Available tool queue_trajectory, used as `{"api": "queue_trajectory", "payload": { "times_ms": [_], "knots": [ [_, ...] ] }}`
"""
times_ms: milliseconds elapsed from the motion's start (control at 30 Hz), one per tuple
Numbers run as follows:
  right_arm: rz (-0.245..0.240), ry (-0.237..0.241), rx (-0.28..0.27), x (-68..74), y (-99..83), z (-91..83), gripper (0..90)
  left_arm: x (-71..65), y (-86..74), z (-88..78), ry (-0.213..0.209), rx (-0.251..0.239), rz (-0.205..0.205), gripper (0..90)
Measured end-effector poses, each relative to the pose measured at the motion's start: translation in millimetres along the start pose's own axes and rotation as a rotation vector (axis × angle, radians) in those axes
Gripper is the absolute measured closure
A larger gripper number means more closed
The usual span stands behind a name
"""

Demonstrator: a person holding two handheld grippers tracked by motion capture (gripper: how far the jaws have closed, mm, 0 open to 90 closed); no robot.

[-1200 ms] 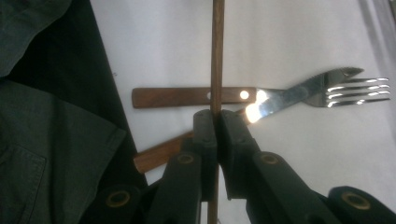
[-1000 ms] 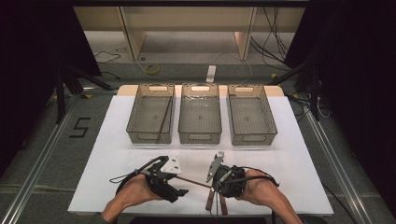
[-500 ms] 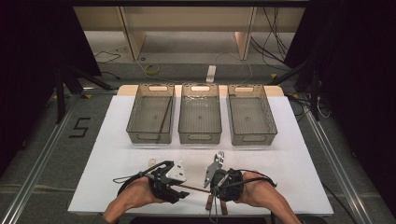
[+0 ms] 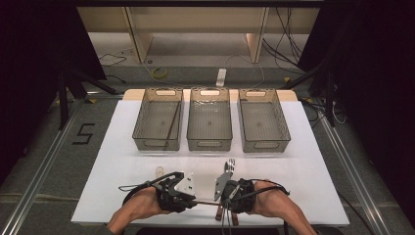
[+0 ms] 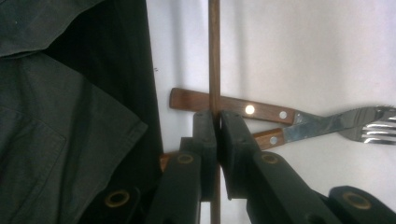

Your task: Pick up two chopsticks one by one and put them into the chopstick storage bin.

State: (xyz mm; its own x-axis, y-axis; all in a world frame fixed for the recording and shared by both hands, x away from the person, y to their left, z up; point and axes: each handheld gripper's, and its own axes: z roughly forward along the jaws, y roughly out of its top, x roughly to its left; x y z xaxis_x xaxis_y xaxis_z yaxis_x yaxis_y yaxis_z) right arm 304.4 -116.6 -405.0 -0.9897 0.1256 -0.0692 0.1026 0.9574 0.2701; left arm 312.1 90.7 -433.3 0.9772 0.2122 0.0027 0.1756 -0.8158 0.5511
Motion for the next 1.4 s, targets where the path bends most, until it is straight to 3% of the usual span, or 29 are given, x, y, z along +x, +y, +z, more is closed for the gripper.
{"api": "queue_trajectory", "payload": {
  "times_ms": [67, 200, 267, 367, 400, 433, 500, 600, 700, 767, 833, 900, 933, 967, 1033, 1267, 1333, 1400],
  "knots": [
    [-0.009, -0.002, -0.013, -0.6, -1.6, -0.6, 84.9, -0.2, -1.6, -2.9, -0.041, -0.014, 0.018, 78.8],
    [-0.02, -0.029, -0.033, -3.7, -4.2, -3.4, 81.1, -3.9, -1.4, -3.3, -0.075, -0.024, 0.035, 83.7],
    [-0.011, -0.026, -0.052, -8.0, -6.6, -6.2, 80.7, -3.8, -1.4, -3.6, -0.077, -0.024, 0.035, 84.0],
    [0.045, -0.041, -0.078, -11.2, -9.8, -12.3, 67.8, 1.0, -3.5, -9.1, -0.056, -0.04, 0.004, 84.1],
    [0.045, -0.041, -0.078, -11.2, -9.8, -12.3, 67.8, 1.0, -3.5, -9.1, -0.056, -0.04, 0.004, 84.1],
    [0.069, -0.048, -0.121, -15.0, -13.3, -17.1, 59.8, 4.7, -5.4, -11.4, -0.021, -0.04, -0.02, 84.1],
    [0.092, -0.053, -0.161, -18.0, -16.5, -20.1, 57.3, 6.5, -6.3, -12.6, -0.008, -0.039, -0.033, 84.1],
    [0.16, -0.069, -0.223, -23.9, -22.2, -24.3, 51.4, 14.2, -9.2, -15.9, 0.055, -0.041, -0.096, 84.0],
    [0.187, -0.093, -0.253, -26.7, -25.5, -26.2, 48.1, 18.1, -11.1, -17.4, 0.085, -0.042, -0.132, 84.0],
    [0.249, -0.123, -0.316, -30.0, -32.3, -28.8, 44.3, 22.8, -13.2, -20.9, 0.121, -0.061, -0.189, 84.1],
    [0.284, -0.149, -0.343, -31.2, -37.0, -29.6, 38.7, 24.6, -13.9, -22.6, 0.133, -0.062, -0.207, 84.1],
    [0.317, -0.178, -0.381, -32.7, -43.7, -31.1, 35.1, 31.0, -17.1, -28.3, 0.134, -0.103, -0.289, 84.1],
    [0.339, -0.181, -0.414, -33.5, -47.3, -32.1, 34.2, 31.0, -17.1, -28.3, 0.134, -0.103, -0.289, 84.0],
    [0.364, -0.184, -0.441, -34.7, -51.3, -33.4, 33.4, 34.2, -18.7, -32.0, 0.152, -0.119, -0.331, 84.1],
    [0.406, -0.195, -0.481, -36.3, -58.7, -35.1, 32.7, 37.1, -20.7, -35.3, 0.172, -0.129, -0.364, 84.0],
    [0.509, -0.226, -0.524, -36.5, -79.5, -24.0, 29.9, 44.5, -26.2, -40.9, 0.229, -0.161, -0.429, 84.1],
    [0.515, -0.228, -0.527, -34.8, -83.7, -20.1, 29.2, 45.7, -26.8, -42.2, 0.238, -0.161, -0.438, 84.0],
    [0.516, -0.238, -0.54, -31.8, -86.5, -18.0, 29.1, 50.3, -29.5, -45.7, 0.26, -0.179, -0.473, 84.0]
  ]
}}
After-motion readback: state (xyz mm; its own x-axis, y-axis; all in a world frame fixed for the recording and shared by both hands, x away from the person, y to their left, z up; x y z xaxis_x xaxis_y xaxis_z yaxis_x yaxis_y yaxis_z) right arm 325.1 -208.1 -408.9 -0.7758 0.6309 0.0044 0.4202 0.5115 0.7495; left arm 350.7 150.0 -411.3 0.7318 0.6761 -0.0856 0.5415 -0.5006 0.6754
